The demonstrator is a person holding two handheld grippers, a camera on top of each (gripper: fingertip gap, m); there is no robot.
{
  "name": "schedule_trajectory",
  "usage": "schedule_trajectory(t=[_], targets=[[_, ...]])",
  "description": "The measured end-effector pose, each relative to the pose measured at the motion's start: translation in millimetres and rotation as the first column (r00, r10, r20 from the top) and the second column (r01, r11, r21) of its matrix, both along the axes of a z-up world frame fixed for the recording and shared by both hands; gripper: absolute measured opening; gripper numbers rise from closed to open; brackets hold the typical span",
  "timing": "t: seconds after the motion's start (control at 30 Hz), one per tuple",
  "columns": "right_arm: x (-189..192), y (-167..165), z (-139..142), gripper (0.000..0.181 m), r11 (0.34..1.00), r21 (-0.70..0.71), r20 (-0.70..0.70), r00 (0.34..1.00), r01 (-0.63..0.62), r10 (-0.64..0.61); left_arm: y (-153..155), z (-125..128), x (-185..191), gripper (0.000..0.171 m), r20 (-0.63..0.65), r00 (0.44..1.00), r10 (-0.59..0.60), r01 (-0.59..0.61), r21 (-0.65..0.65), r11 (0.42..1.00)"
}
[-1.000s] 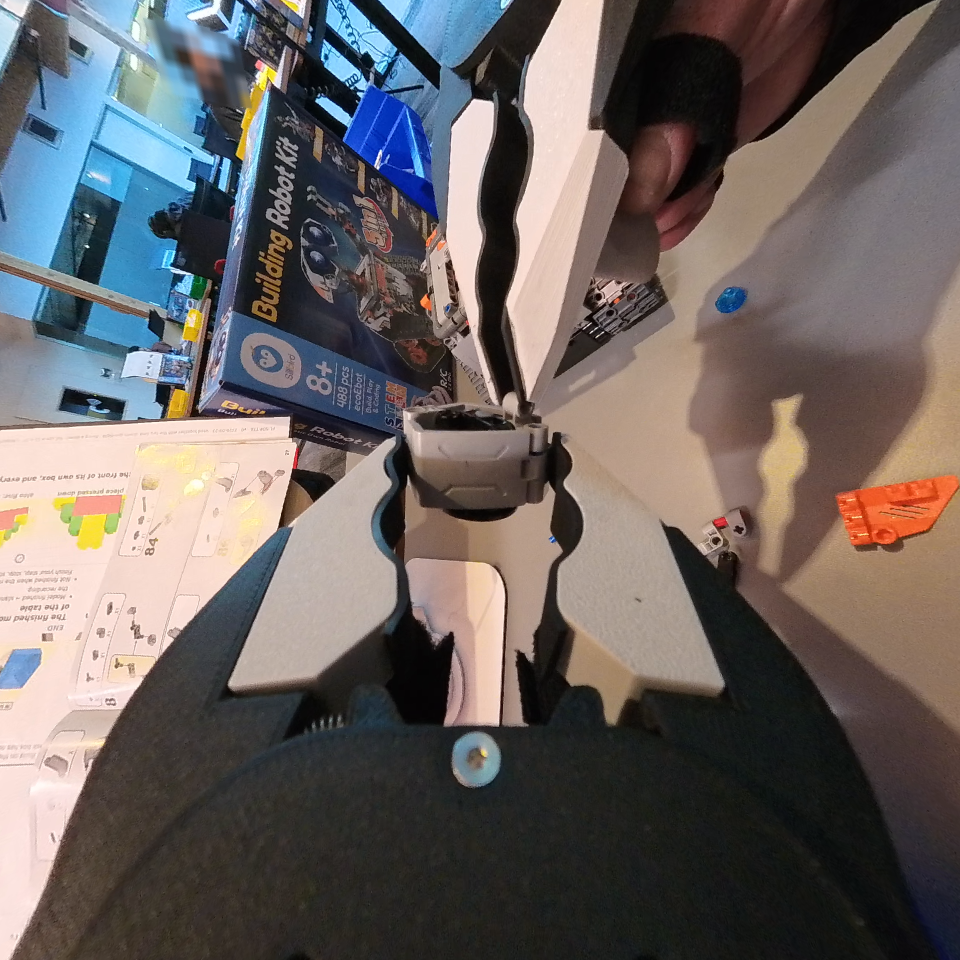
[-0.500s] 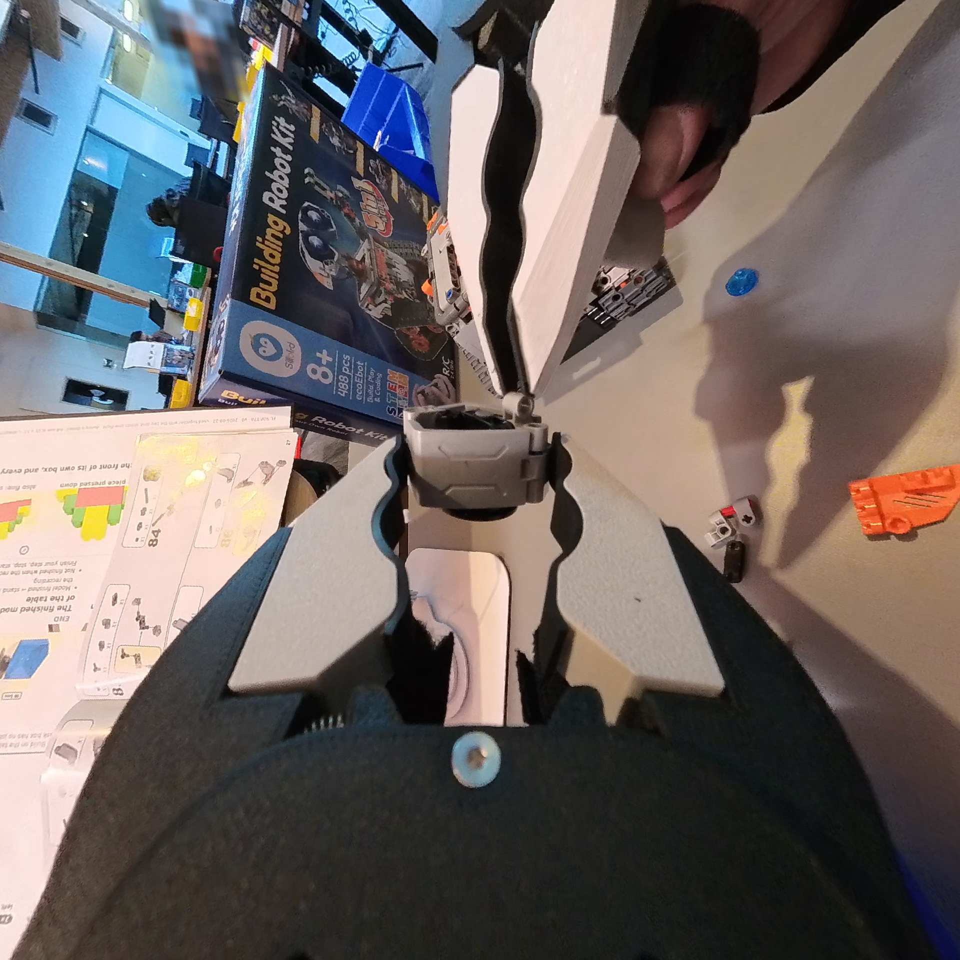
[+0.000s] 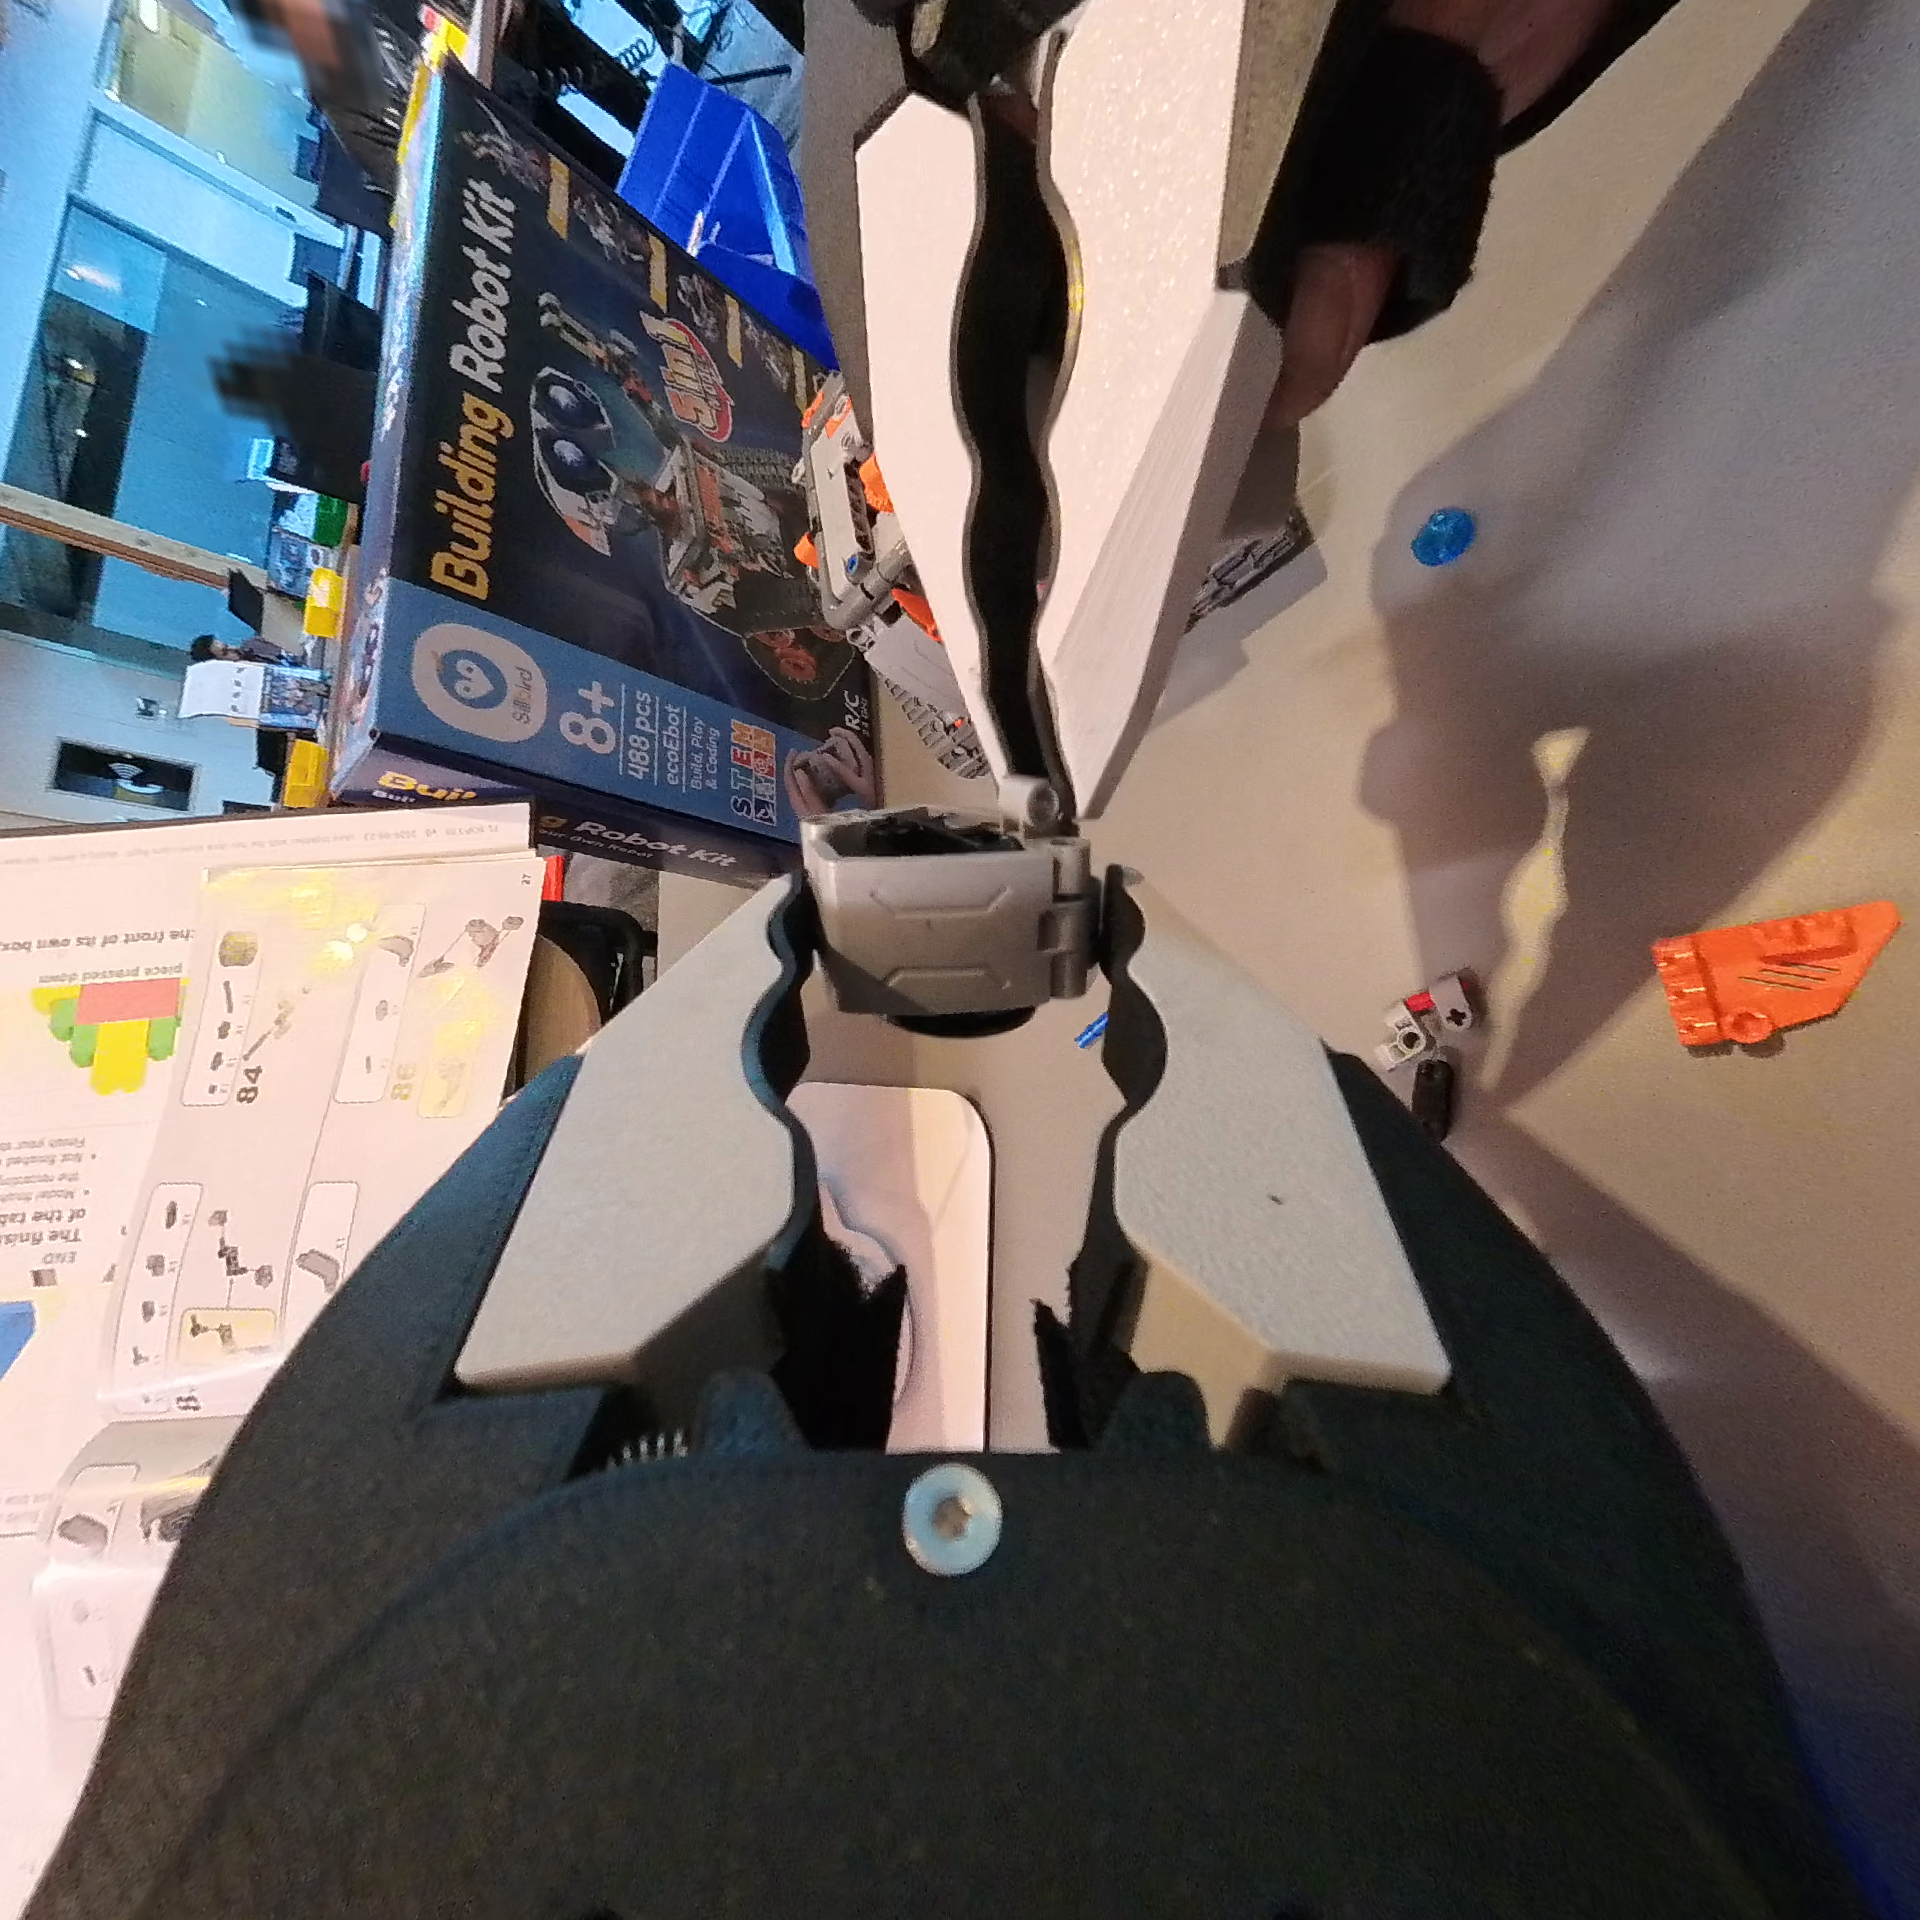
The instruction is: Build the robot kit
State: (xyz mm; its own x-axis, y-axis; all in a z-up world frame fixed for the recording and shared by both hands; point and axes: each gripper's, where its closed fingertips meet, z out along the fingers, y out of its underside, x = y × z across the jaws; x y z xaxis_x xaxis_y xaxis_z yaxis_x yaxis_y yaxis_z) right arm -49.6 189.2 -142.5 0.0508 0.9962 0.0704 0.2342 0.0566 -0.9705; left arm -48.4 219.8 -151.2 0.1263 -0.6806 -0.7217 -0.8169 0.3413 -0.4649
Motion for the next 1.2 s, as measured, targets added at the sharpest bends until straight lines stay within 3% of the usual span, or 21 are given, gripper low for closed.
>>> schedule_trajectory(t=[0.2, 0.37, 0.67, 0.77, 0.87, 1.0, 1.1, 1.2], targets=[[12, 3, 14, 0.000, 1.000, -0.016, -0.006, 1.000, 0.015, -0.015, 0, 1, -11, 0.062, -0.038, 0.998, 0.040, -0.041, -0.022, 0.999], [24, 5, -7, 0.000, 0.997, -0.072, 0.079, 0.996, 0.036, -0.030, -5, -2, -17, 0.055, -0.067, 0.997, 0.034, -0.038, -0.060, 0.997], [96, 11, -13, 0.001, 0.978, -0.116, 0.127, 0.979, 0.174, -0.159, -10, -19, -26, 0.052, -0.166, 0.982, 0.091, -0.113, -0.125, 0.986], [111, 14, -24, 0.015, 0.971, -0.075, 0.187, 0.959, 0.228, -0.211, -16, -20, -26, 0.051, -0.178, 0.978, 0.106, -0.133, -0.146, 0.980], [105, 8, -46, 0.036, 0.971, 0.027, 0.317, 0.920, 0.236, -0.233, -29, -18, -27, 0.051, -0.171, 0.979, 0.110, -0.139, -0.166, 0.976], [89, 3, -69, 0.038, 0.971, 0.131, 0.422, 0.875, 0.200, -0.237, -46, -13, -39, 0.051, -0.188, 0.972, 0.141, -0.171, -0.156, 0.973], [74, 5, -76, 0.040, 0.973, 0.130, 0.430, 0.873, 0.193, -0.231, -51, -3, -58, 0.051, -0.199, 0.961, 0.192, -0.222, -0.139, 0.965], [61, 19, -86, 0.053, 0.956, 0.202, 0.482, 0.828, 0.213, -0.287, -55, 10, -68, 0.049, -0.144, 0.966, 0.214, -0.234, -0.140, 0.962]])
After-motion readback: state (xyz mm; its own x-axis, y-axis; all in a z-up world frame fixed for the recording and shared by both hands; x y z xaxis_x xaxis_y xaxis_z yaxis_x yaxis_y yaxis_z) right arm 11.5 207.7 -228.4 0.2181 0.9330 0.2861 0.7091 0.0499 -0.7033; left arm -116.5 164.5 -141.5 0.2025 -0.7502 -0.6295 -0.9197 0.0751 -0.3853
